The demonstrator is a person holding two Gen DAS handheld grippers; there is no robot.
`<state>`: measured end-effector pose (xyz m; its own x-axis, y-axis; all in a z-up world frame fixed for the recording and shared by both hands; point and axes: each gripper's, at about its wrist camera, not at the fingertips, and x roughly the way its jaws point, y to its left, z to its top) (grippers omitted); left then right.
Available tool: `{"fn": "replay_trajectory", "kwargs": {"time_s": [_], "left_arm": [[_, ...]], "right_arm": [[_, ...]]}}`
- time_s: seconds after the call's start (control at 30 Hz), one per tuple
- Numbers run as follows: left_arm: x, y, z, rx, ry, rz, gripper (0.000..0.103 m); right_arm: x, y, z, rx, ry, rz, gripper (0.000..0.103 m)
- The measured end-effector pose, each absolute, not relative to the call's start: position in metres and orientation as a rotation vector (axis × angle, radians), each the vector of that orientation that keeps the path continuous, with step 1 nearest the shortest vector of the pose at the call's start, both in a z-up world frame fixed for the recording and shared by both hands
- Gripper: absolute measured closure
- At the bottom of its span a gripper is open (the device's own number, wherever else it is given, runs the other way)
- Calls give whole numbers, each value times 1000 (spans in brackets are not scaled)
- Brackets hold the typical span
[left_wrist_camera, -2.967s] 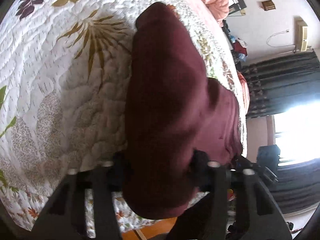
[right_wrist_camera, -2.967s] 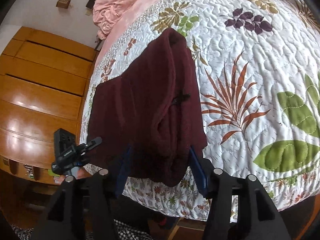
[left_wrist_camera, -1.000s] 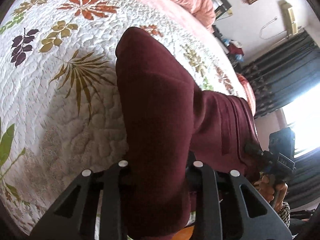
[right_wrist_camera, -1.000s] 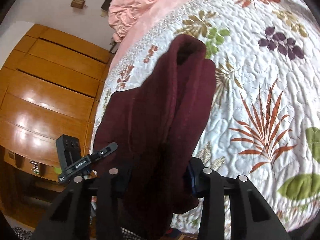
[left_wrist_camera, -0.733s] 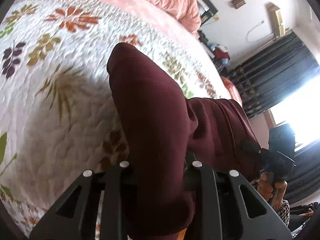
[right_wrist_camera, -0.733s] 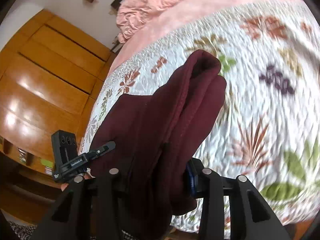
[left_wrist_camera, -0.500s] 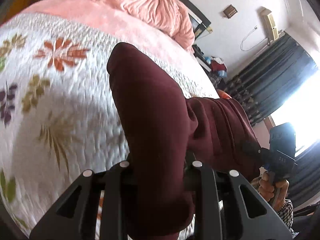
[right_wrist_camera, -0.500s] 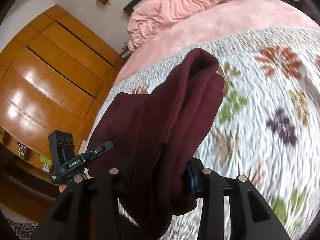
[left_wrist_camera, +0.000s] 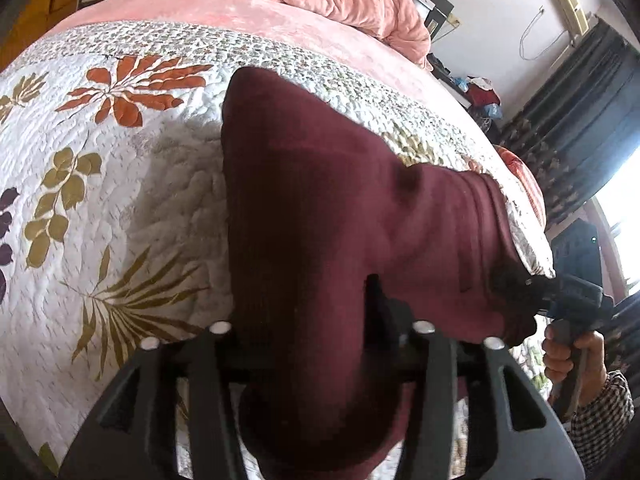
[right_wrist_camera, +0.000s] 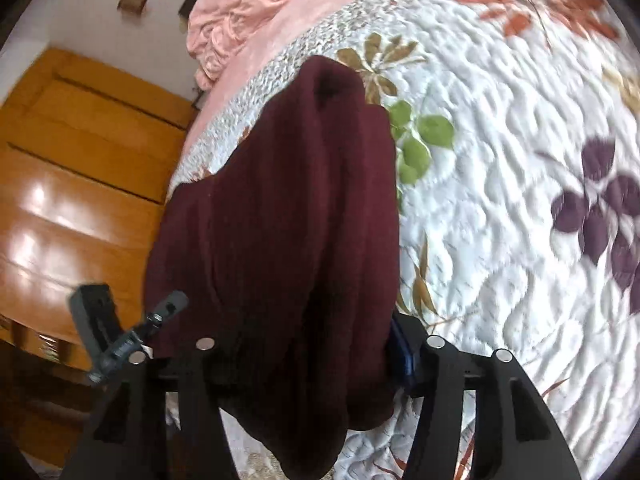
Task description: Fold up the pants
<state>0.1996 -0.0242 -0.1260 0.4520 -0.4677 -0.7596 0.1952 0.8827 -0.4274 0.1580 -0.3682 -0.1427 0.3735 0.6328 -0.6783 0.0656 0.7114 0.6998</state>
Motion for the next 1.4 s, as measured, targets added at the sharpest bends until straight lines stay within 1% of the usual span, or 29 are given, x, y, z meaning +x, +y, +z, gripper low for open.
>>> {"fn": "replay_trajectory", "kwargs": {"time_s": [0.07, 0.1, 0.13, 0.2, 0.27, 0.33, 0.4, 0.5, 0.57, 0.63, 0.67, 0.73, 0.83, 0.93, 1.0, 1.03, 1.07, 1.1, 1.17, 1.23, 1.37, 1.4], "left_arm": [[200, -18, -129, -346, 1032, -404, 45], [199, -15, -126, -362, 1035, -403, 45], [196, -11, -119, -356, 1024, -390, 44], [185, -8, -102, -306, 985, -337, 43], [171, -4, -78, -270, 898, -298, 43], [164, -10, -59, -237, 849, -299, 42], [165, -21, -52, -212, 847, -307, 41], [166, -36, -60, -189, 875, -311, 39], [169, -41, -75, -165, 905, -282, 39], [170, -44, -90, -119, 931, -243, 39], [172, -45, -98, -101, 946, -235, 35], [174, -42, -112, -104, 966, -221, 30], [173, -36, -109, -160, 967, -215, 30], [167, -38, -98, -119, 950, -197, 30], [159, -39, -90, -79, 929, -172, 25], [153, -40, -85, -57, 919, -161, 20], [148, -41, -80, -48, 917, -160, 17], [144, -42, -76, -38, 915, -160, 16], [132, -46, -65, -6, 908, -156, 14], [121, -50, -56, 23, 907, -152, 13], [102, -56, -39, 46, 893, -139, 13], [97, -57, -35, 48, 891, -135, 13]], "right_arm": [[156, -368, -140, 711, 1138, 399, 42], [153, -368, -135, 695, 1139, 380, 39], [144, -371, -127, 681, 1133, 356, 38], [128, -377, -105, 641, 1085, 305, 38], [117, -377, -77, 606, 994, 330, 39], [114, -364, -60, 554, 974, 380, 39], [115, -349, -52, 489, 975, 399, 39], [114, -329, -58, 412, 1000, 391, 40], [113, -322, -70, 377, 1045, 344, 40], [116, -320, -84, 369, 1057, 318, 44], [112, -324, -85, 363, 1058, 308, 44], [113, -323, -90, 344, 1049, 298, 45], [112, -317, -88, 304, 1042, 280, 44], [108, -321, -80, 348, 1013, 272, 43], [101, -321, -74, 348, 1002, 253, 43], [98, -320, -70, 337, 998, 239, 42], [94, -319, -67, 329, 992, 228, 41], [89, -317, -63, 318, 987, 215, 37], [80, -310, -56, 296, 986, 189, 35], [73, -303, -51, 270, 983, 165, 26], [58, -286, -41, 202, 976, 129, 15], [55, -283, -38, 200, 972, 127, 10]]}}
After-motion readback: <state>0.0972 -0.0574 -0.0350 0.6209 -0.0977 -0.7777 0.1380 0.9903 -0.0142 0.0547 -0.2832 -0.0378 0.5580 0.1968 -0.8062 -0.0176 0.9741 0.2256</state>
